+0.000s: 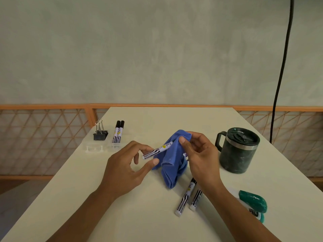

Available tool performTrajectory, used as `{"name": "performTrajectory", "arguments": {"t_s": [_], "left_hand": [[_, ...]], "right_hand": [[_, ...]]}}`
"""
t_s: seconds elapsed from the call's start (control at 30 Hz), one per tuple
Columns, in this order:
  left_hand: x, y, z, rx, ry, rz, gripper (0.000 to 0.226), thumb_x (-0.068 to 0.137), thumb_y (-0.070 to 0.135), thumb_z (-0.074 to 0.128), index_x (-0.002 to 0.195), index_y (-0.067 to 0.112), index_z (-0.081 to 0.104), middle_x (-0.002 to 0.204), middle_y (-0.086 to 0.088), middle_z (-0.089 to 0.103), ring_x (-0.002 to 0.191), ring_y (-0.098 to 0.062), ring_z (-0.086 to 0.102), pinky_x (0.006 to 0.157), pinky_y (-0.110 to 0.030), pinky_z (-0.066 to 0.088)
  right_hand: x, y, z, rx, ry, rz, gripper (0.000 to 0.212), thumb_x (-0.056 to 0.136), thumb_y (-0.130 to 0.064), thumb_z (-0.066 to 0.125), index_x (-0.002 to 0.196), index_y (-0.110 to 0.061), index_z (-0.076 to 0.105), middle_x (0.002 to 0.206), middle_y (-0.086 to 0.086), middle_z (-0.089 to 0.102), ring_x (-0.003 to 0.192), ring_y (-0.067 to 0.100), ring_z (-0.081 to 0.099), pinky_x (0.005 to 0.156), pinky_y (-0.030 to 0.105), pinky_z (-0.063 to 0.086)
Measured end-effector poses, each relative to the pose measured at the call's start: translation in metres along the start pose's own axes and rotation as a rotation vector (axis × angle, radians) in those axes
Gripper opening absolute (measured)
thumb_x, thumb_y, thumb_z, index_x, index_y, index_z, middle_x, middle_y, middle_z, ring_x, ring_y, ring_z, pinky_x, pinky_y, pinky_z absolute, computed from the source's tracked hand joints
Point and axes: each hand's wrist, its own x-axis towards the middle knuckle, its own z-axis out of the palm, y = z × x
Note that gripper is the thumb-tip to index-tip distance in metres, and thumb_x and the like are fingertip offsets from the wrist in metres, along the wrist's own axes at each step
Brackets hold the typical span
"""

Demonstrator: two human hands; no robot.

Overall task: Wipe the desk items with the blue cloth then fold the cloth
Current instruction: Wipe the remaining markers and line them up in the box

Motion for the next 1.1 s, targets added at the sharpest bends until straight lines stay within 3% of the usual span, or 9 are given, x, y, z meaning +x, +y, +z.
{"name": "performTrajectory", "arguments": {"t_s": [0.13, 0.3, 0.37, 0.47, 0.6, 0.7, 0.8, 0.9, 1.1], "left_hand": [[0.0, -0.002, 0.002, -0.036, -0.031, -0.045, 0.01, 0.1, 0.043, 0.072, 0.103, 0.037, 0.079, 0.09, 0.016, 0.068, 0.066, -0.017, 0.056, 0.056, -0.024, 0.041], [-0.001, -0.004, 0.004, -0.095, -0.041, -0.13, 0.004, 0.1, 0.034, 0.078, 0.097, 0.036, 0.079, 0.087, 0.009, 0.069, 0.067, -0.02, 0.053, 0.06, -0.033, 0.046], [-0.001, -0.003, 0.004, -0.099, -0.041, -0.131, 0.004, 0.1, 0.034, 0.078, 0.097, 0.036, 0.08, 0.087, 0.008, 0.069, 0.066, -0.02, 0.051, 0.061, -0.034, 0.046], [0.002, -0.001, 0.003, -0.108, -0.036, -0.13, 0.006, 0.099, 0.03, 0.078, 0.097, 0.035, 0.08, 0.087, 0.009, 0.07, 0.065, -0.02, 0.05, 0.061, -0.031, 0.045], [0.002, -0.001, 0.002, -0.105, 0.011, -0.117, 0.004, 0.1, 0.03, 0.079, 0.097, 0.033, 0.08, 0.082, 0.01, 0.066, 0.063, -0.019, 0.047, 0.059, -0.031, 0.042], [0.002, -0.005, 0.001, -0.106, 0.053, -0.124, 0.008, 0.098, 0.037, 0.074, 0.095, 0.033, 0.08, 0.079, 0.008, 0.063, 0.062, -0.018, 0.046, 0.058, -0.035, 0.042], [0.002, -0.005, 0.002, -0.095, 0.056, -0.113, 0.009, 0.098, 0.039, 0.074, 0.096, 0.033, 0.08, 0.08, 0.007, 0.064, 0.063, -0.018, 0.046, 0.057, -0.036, 0.043], [0.001, -0.003, 0.003, -0.056, 0.033, -0.048, 0.008, 0.099, 0.038, 0.076, 0.103, 0.032, 0.08, 0.083, 0.011, 0.064, 0.063, -0.016, 0.045, 0.058, -0.028, 0.04], [0.001, -0.002, 0.003, -0.002, 0.053, 0.008, 0.008, 0.098, 0.035, 0.077, 0.104, 0.031, 0.081, 0.083, 0.017, 0.062, 0.064, -0.014, 0.044, 0.06, -0.024, 0.039]], "right_hand": [[0.001, 0.003, 0.0, -0.04, -0.003, -0.001, 0.014, 0.099, -0.016, 0.073, 0.114, -0.017, 0.073, 0.105, -0.008, 0.081, 0.1, 0.01, 0.077, 0.082, 0.021, 0.058], [0.001, 0.0, 0.001, -0.036, -0.07, -0.005, 0.028, 0.09, -0.016, 0.084, 0.116, -0.016, 0.073, 0.106, -0.006, 0.081, 0.101, 0.011, 0.078, 0.086, 0.021, 0.061], [0.002, 0.001, -0.001, -0.041, -0.061, 0.004, 0.023, 0.093, -0.019, 0.081, 0.115, -0.017, 0.074, 0.106, -0.006, 0.081, 0.101, 0.01, 0.077, 0.087, 0.023, 0.061], [0.005, 0.003, -0.002, -0.098, -0.018, -0.005, 0.013, 0.103, -0.028, 0.069, 0.114, -0.02, 0.071, 0.098, -0.005, 0.081, 0.087, 0.007, 0.075, 0.076, 0.023, 0.059], [0.007, 0.005, -0.004, -0.043, 0.027, 0.028, 0.018, 0.11, -0.036, 0.055, 0.114, -0.022, 0.066, 0.087, 0.014, 0.077, 0.079, 0.028, 0.07, 0.074, 0.043, 0.057], [0.007, 0.004, -0.008, 0.054, -0.001, 0.06, 0.022, 0.11, -0.037, 0.055, 0.117, -0.023, 0.07, 0.094, 0.017, 0.077, 0.087, 0.029, 0.071, 0.083, 0.047, 0.057], [0.004, 0.002, -0.006, 0.023, -0.082, 0.081, 0.018, 0.107, -0.035, 0.059, 0.118, -0.027, 0.071, 0.101, 0.006, 0.081, 0.096, 0.022, 0.077, 0.087, 0.041, 0.062], [0.001, 0.002, 0.002, -0.013, -0.116, 0.063, 0.021, 0.1, -0.028, 0.072, 0.121, -0.024, 0.072, 0.109, -0.003, 0.081, 0.103, 0.015, 0.077, 0.088, 0.029, 0.063], [0.002, 0.002, 0.002, -0.108, -0.072, 0.034, 0.019, 0.099, -0.027, 0.075, 0.117, -0.022, 0.075, 0.107, -0.01, 0.081, 0.102, 0.009, 0.077, 0.091, 0.027, 0.062]]}}
